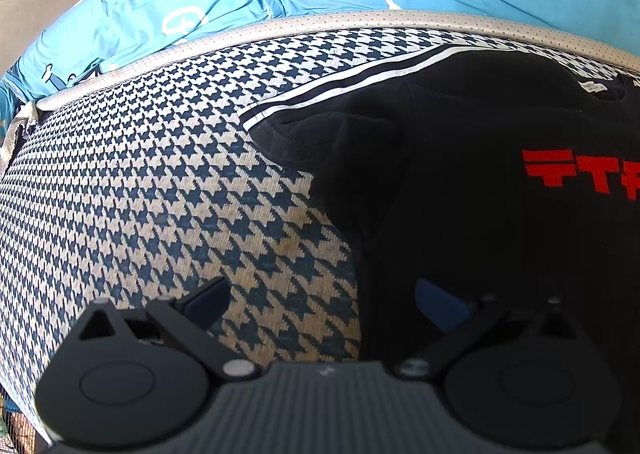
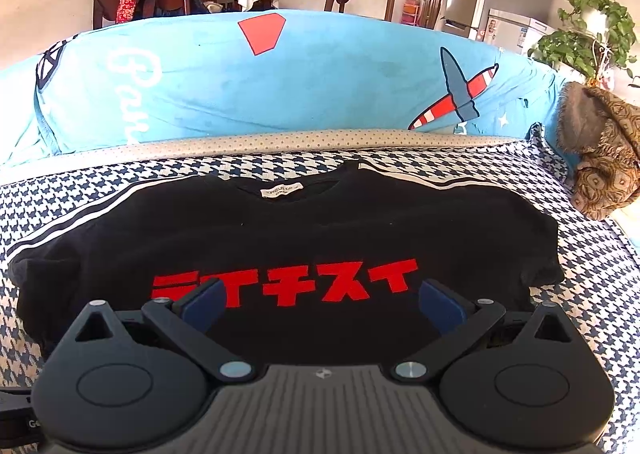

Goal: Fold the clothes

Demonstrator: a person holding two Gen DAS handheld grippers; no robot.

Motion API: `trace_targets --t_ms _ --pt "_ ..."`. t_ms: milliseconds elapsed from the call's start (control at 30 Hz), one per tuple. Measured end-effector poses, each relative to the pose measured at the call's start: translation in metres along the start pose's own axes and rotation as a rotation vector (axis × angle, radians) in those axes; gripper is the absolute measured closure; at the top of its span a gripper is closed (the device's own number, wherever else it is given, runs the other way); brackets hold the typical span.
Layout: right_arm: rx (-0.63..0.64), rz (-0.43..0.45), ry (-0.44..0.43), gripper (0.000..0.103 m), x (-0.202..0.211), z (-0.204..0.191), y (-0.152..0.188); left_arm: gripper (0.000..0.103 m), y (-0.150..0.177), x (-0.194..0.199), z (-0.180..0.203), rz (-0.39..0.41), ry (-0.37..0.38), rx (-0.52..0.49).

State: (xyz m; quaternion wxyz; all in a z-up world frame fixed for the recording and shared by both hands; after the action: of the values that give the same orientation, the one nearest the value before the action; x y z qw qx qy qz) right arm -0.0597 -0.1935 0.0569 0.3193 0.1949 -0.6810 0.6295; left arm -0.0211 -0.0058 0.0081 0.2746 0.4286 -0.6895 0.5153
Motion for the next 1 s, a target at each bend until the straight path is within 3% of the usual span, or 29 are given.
trace_targets --t_ms 67,300,467,667,933,1000 --pt "-0.001 -0.009 -0.024 0.000 -0.001 -0.001 0.000 0.000 0.000 0.000 0.000 0.000 0.000 0.001" --pt "-0.110 -0.188 -0.167 0.000 -0.024 0.007 0.008 0.000 -0.009 -0.005 -0.010 0.011 -0.022 0.028" --pt "-0.129 -0.223 -0.199 0.000 -0.028 0.008 0.012 0.000 -0.021 -0.011 -0.028 0.017 -0.032 0.084" --pt "-0.124 -0.255 -0.321 0.000 -0.029 0.001 0.017 0.000 -0.034 -0.021 -0.057 0.011 -0.039 0.171" --pt "-0.096 -0.265 -0.327 0.000 -0.031 -0.005 0.021 0.000 -0.051 -0.037 -0.090 0.005 -0.059 0.241" --pt "-0.096 -0.268 -0.326 0.000 -0.031 -0.004 0.021 0.000 -0.054 -0.043 -0.097 -0.017 -0.033 0.270"
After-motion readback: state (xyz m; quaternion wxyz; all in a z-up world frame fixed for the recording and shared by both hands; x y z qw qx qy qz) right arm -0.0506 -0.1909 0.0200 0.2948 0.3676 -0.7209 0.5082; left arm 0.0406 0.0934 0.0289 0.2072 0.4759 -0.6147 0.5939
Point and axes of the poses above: each gripper's, at about its wrist camera, not at the fingertips, and x roughly against the way its jaws point, z to its right, y to its underside, the point moved 1 cm from there along -x, roughly the way its jaws point, and after that the axes turned 10 degrees about -y, right-handed, at the moved point
